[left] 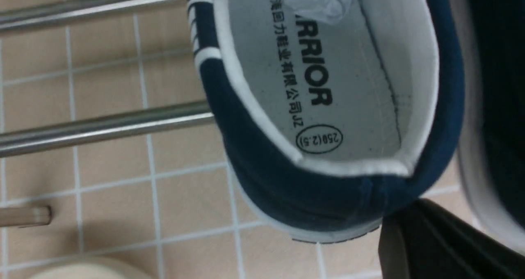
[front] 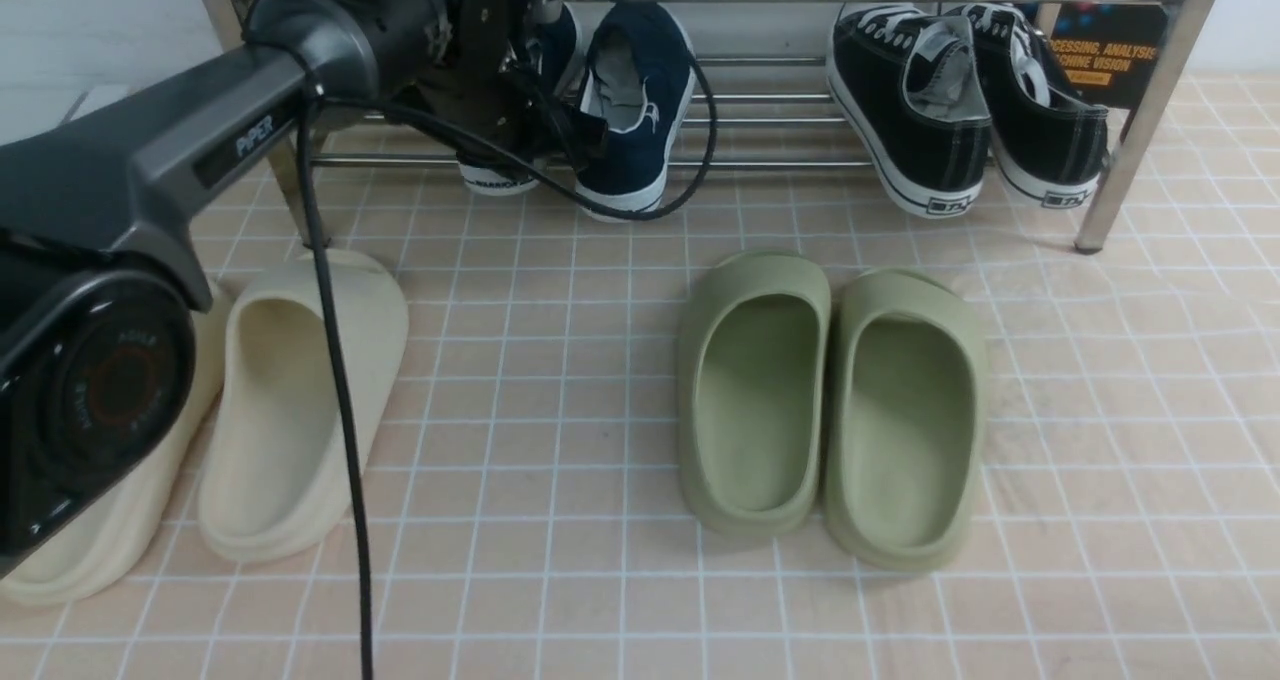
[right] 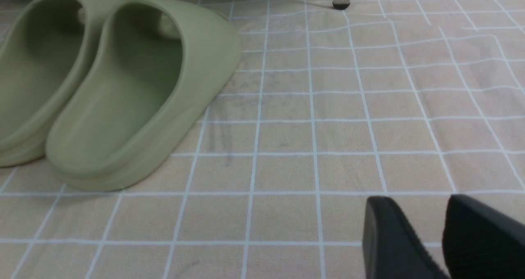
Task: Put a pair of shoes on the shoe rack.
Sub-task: Use the left arm to put a shoe into the shoe rack
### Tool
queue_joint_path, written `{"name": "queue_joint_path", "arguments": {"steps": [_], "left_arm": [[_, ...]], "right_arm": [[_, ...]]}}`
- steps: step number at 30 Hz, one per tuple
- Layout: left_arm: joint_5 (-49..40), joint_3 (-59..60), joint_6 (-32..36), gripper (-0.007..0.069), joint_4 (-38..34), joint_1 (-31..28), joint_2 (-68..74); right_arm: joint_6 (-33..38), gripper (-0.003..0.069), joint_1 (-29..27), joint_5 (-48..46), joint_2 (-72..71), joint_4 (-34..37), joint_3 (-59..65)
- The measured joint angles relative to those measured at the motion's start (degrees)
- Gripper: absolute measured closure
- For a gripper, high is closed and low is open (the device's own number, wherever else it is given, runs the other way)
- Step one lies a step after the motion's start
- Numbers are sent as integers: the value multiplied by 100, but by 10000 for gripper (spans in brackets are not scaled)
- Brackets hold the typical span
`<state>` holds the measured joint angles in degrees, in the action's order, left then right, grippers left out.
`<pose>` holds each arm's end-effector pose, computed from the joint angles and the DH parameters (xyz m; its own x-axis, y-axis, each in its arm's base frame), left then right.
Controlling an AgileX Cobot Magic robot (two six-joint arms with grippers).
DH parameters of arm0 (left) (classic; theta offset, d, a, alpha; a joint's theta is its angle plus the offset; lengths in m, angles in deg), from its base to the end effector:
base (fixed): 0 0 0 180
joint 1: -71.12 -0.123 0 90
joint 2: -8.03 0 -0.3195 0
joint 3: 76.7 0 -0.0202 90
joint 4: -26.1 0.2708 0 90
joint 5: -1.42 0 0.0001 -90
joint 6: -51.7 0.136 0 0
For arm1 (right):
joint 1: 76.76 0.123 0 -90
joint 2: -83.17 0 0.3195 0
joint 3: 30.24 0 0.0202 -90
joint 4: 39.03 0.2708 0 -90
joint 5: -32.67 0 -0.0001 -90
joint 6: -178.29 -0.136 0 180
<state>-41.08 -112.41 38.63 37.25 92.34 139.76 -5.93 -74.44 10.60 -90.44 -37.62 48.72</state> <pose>0.5418 -0.1913 0.2529 -0.7133 0.1879 -0.6752 0.2184 0.9750 0.0407 0.0804 0.0045 0.1599 -0.3024 0.0841 -0.9495 -0.0203 0.9953 0.0946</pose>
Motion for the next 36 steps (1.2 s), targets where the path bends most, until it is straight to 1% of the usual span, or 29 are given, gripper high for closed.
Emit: {"name": "queue_joint_path", "arguments": {"steps": [4,9,12,15,20,22,25,31,32,33,36], "left_arm": [[-133,0,-97,613,-98,93,0],[-794,0,170,613,-167,391,-5],[-911,0,246,613,-215,565,-5],[-432,0,240,613,-231,634,-5],[237,0,-52,613,-128,629,-5],[411,0,-104,613,-4,629,-5],[383,0,-130,613,52,623,-5],[-307,0,-139,611,47,617,-200],[-465,0,-139,610,47,617,-261],[-804,0,-134,611,47,617,-412],[-1205,-6,-89,610,90,611,-560]], "right_arm": [[0,419,0,0,0,0,0],[0,419,0,0,0,0,0],[0,419,0,0,0,0,0],[0,419,0,0,0,0,0],[0,419,0,0,0,0,0],[0,419,0,0,0,0,0],[0,419,0,0,0,0,0],[0,419,0,0,0,0,0],[0,419,0,0,0,0,0],[0,419,0,0,0,0,0],[0,419,0,0,0,0,0]]}}
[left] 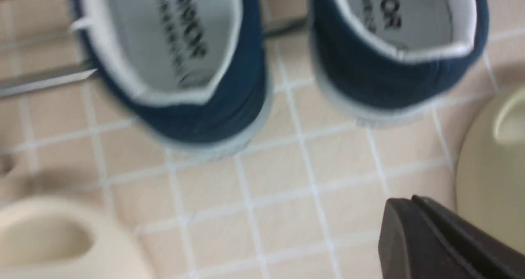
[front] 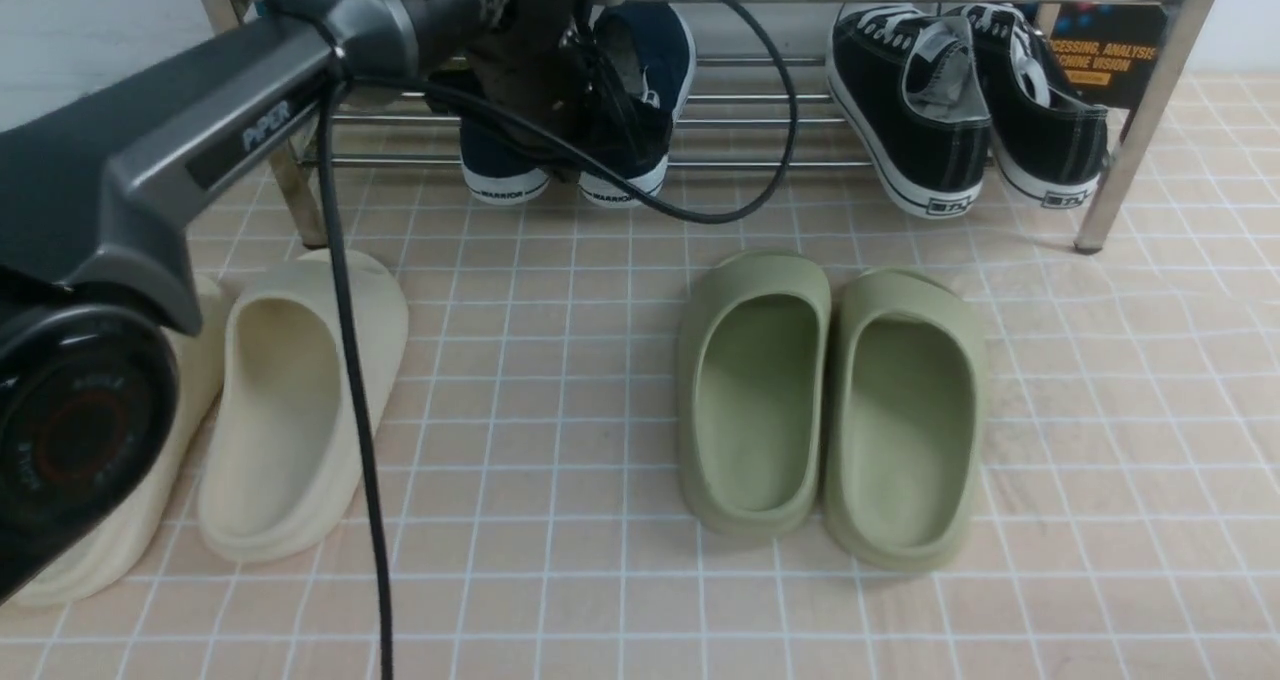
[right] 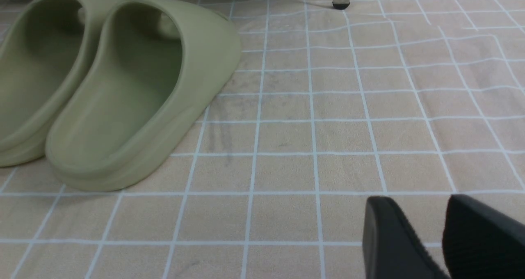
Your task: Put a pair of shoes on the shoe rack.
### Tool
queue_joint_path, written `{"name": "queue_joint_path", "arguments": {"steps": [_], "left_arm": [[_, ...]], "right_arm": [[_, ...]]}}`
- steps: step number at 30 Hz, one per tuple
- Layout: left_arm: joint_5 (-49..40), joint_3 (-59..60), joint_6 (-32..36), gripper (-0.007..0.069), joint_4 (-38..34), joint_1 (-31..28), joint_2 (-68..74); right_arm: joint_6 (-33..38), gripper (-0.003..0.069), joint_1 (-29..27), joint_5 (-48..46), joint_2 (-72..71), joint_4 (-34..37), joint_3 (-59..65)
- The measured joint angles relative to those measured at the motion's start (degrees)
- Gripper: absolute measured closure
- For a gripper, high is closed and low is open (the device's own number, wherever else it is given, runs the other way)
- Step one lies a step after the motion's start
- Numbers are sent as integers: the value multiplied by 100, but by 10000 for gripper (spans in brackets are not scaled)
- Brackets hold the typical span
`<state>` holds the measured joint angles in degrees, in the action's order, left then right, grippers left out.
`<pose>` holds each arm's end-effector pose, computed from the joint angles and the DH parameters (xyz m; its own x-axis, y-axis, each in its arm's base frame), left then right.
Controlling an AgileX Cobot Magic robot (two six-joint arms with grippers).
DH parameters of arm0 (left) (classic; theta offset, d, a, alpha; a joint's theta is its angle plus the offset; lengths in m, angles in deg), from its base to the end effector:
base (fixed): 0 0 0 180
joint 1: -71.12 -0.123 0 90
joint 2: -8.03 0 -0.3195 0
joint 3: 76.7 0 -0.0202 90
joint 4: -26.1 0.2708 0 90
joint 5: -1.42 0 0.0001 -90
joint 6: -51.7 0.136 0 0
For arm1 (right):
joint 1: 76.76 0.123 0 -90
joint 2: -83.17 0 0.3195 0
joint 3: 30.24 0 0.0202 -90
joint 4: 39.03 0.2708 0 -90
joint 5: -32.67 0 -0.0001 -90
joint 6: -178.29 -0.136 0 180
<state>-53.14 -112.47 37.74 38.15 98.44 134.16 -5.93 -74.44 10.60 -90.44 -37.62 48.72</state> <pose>0.4881 -0.2261 0.2906 -0.7602 0.2594 -0.5957 0.2747 0.9592 0.0670 0.0804 0.0045 0.1599 -0.3024 0.0841 -0.9495 -0.0203 0.9953 0.0946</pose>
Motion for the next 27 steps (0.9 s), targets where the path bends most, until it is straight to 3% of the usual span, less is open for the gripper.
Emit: {"name": "queue_joint_path", "arguments": {"steps": [4,9,13,15,16,20,27], "left_arm": [[-619,68,261,608,61,-11,-283],[-395,969,415,604,-12,-11,-1474],[1116,2947,341,602,155,-69,-3683],[1334,3349,317,602,217,-98,-4062],[1990,4173,178,602,388,-177,-4773],[3140,5984,-322,602,765,-482,-6064],[4352,8649,-673,601,1201,-684,-7598]], "right_arm": [[0,419,0,0,0,0,0],[0,419,0,0,0,0,0],[0,419,0,0,0,0,0],[0,419,0,0,0,0,0],[0,419,0,0,0,0,0],[0,419,0,0,0,0,0],[0,419,0,0,0,0,0]]}}
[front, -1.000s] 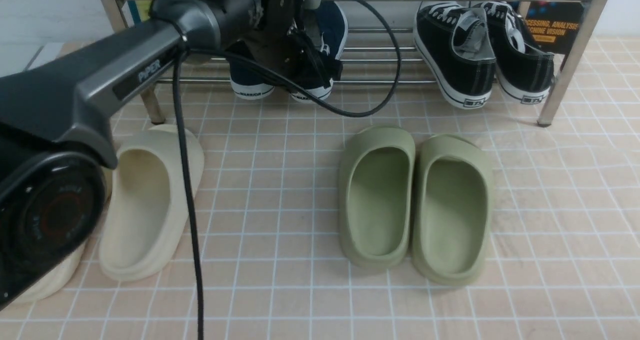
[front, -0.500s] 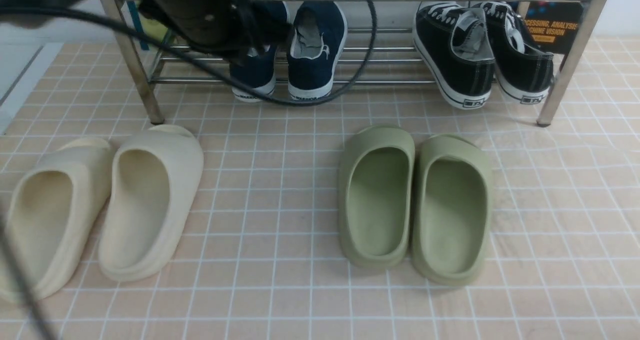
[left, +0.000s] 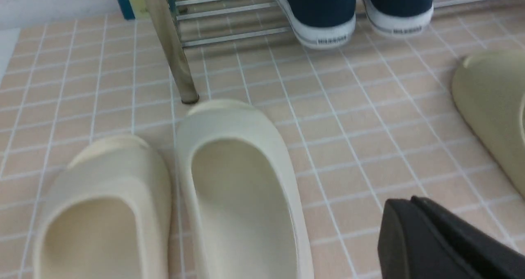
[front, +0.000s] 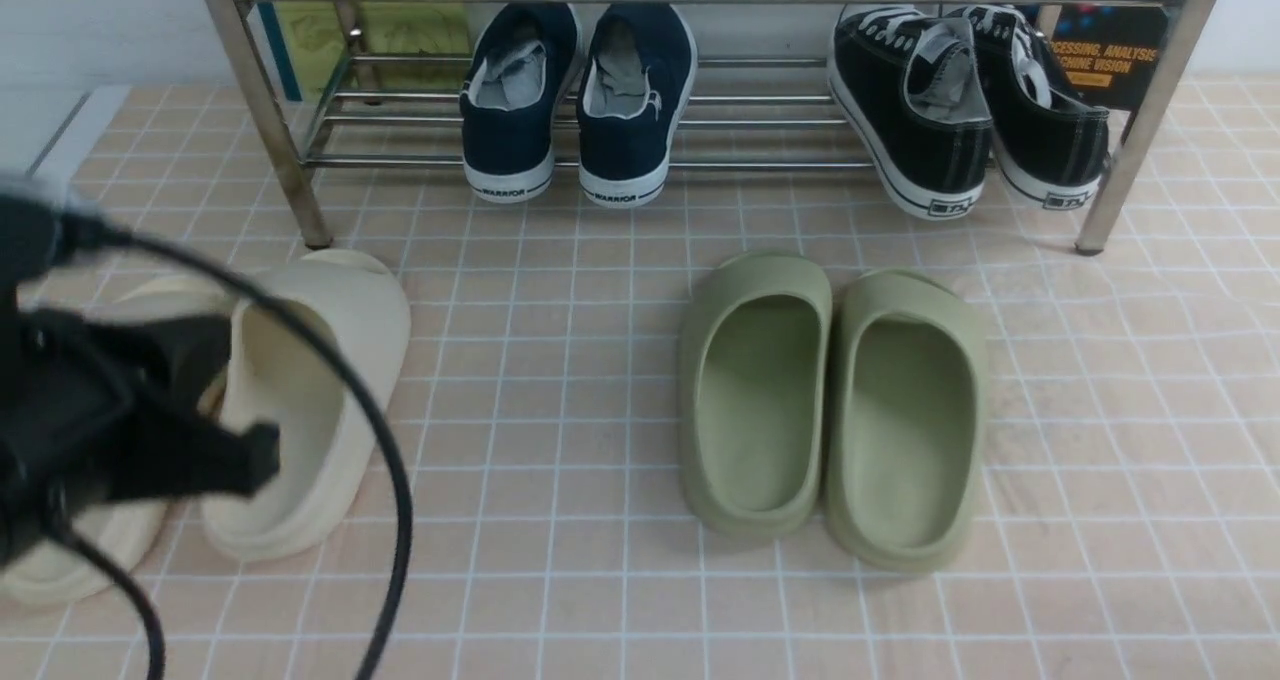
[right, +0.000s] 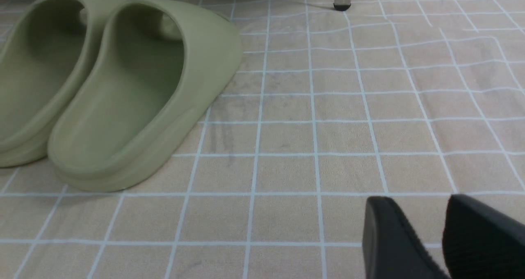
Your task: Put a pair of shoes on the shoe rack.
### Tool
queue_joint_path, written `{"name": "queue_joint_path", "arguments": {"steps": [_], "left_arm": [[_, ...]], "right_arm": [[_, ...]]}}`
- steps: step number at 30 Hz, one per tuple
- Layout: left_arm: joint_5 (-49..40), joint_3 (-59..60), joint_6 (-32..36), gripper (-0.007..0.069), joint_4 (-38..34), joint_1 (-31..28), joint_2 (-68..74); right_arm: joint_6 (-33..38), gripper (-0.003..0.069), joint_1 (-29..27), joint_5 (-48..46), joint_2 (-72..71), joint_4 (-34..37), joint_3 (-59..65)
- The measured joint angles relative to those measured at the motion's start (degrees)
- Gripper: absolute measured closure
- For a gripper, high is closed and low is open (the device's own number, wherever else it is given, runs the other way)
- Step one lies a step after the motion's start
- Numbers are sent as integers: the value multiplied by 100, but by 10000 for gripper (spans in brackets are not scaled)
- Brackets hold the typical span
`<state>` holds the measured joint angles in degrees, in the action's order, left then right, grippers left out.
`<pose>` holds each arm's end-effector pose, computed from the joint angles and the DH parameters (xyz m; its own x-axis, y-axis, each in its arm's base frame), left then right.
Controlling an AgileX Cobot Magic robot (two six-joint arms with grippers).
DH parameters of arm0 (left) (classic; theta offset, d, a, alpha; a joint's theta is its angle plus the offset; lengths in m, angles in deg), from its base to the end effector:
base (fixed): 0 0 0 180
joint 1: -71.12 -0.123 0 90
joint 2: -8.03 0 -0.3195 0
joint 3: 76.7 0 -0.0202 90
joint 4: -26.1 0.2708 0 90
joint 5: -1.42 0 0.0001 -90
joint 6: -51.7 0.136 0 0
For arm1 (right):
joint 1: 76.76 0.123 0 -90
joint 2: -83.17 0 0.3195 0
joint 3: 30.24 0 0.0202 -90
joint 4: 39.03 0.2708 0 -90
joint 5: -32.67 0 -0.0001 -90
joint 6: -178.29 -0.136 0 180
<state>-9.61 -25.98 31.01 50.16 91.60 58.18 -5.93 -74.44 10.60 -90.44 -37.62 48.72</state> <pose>0.1832 -0.0571 0.2885 -0.3201 0.1748 -0.9311 0.2976 0.9516 0.0763 0.0804 0.0045 0.1599 -0.3024 0.0841 -0.9495 -0.0203 0.9953 0.0946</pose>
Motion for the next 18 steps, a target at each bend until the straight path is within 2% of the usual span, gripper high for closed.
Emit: {"name": "queue_joint_path", "arguments": {"steps": [5,14,18], "left_arm": [[156,1178,-5,594,19,0,-846],[-344,1679,-5,592,98,-42,-2490],[-321,2147,415,592,-315,-639,-3678]], "right_arm": [[0,419,0,0,0,0,0],[0,419,0,0,0,0,0],[0,419,0,0,0,0,0]]}}
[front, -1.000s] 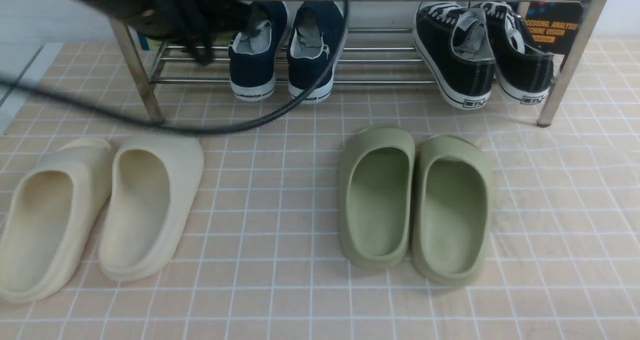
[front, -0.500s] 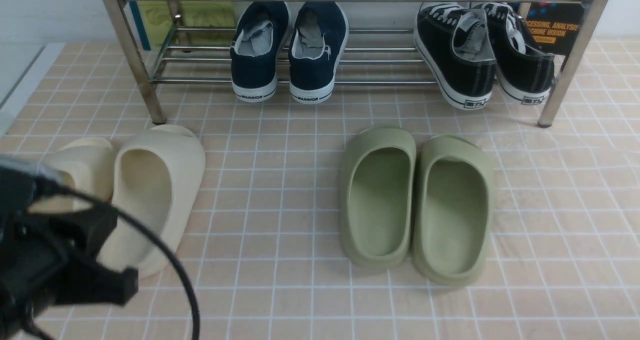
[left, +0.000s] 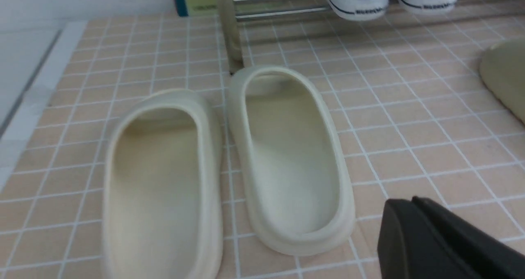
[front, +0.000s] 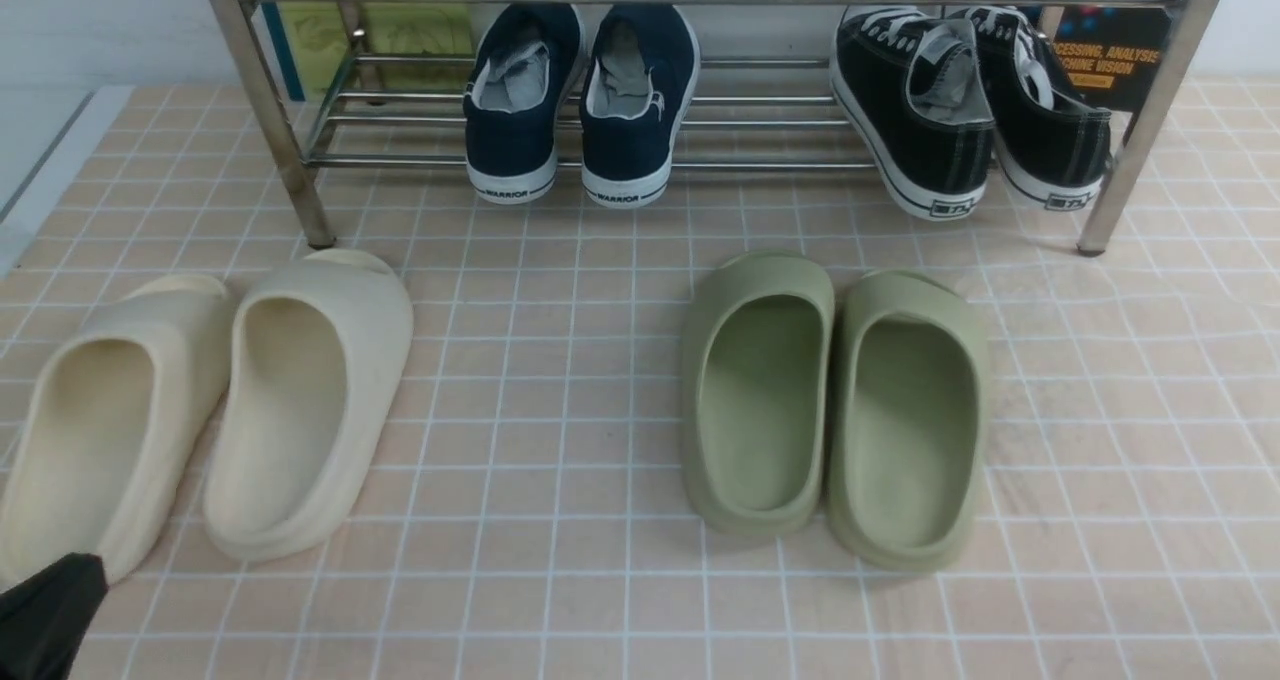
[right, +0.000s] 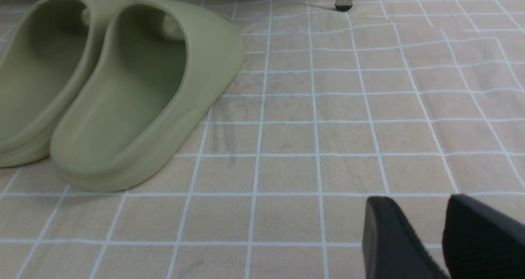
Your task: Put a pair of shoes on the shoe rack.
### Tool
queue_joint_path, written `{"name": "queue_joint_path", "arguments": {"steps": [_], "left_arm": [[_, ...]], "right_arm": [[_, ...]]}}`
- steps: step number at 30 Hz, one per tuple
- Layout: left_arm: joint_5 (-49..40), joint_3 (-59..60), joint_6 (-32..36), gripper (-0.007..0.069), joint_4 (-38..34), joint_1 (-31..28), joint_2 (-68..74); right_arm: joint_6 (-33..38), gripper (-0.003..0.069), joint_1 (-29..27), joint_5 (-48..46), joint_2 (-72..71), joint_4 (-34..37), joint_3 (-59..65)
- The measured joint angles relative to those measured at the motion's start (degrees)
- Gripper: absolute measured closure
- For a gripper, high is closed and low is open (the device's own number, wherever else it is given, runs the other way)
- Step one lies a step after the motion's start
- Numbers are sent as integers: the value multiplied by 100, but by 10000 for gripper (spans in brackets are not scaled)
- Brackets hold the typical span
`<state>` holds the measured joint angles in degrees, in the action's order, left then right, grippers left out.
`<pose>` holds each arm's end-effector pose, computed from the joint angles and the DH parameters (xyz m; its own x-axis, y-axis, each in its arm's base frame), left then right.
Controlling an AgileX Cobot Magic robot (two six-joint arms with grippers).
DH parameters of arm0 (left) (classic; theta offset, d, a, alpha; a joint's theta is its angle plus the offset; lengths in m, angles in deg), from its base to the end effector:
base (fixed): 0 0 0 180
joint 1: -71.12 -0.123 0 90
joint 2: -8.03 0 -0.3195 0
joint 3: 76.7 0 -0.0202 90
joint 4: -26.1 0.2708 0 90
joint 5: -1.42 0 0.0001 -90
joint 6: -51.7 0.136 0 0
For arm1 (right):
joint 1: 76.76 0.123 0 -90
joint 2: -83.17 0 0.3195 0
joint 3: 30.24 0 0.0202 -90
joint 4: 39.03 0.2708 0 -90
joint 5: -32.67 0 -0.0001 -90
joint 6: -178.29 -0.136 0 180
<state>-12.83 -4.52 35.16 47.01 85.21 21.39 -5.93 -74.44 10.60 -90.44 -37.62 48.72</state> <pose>0.0916 -0.0106 0.2170 -0.1391 0.1026 -0.9850 0.1679 0.9827 0.0787 0.0804 0.0045 0.1599 -0.3024 0.0841 -0.9495 -0.0203 0.9953 0.0946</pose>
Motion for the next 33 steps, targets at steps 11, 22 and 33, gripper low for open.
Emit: {"name": "queue_joint_path", "arguments": {"steps": [11,22,33], "left_arm": [[-513,733,1167,592,-1378,-961,-704],[-691,698,1345,589,-1747,-961,-704],[-691,698,1345,577,-1783,-961,-704]], "right_arm": [[0,419,0,0,0,0,0],[0,419,0,0,0,0,0],[0,419,0,0,0,0,0]]}}
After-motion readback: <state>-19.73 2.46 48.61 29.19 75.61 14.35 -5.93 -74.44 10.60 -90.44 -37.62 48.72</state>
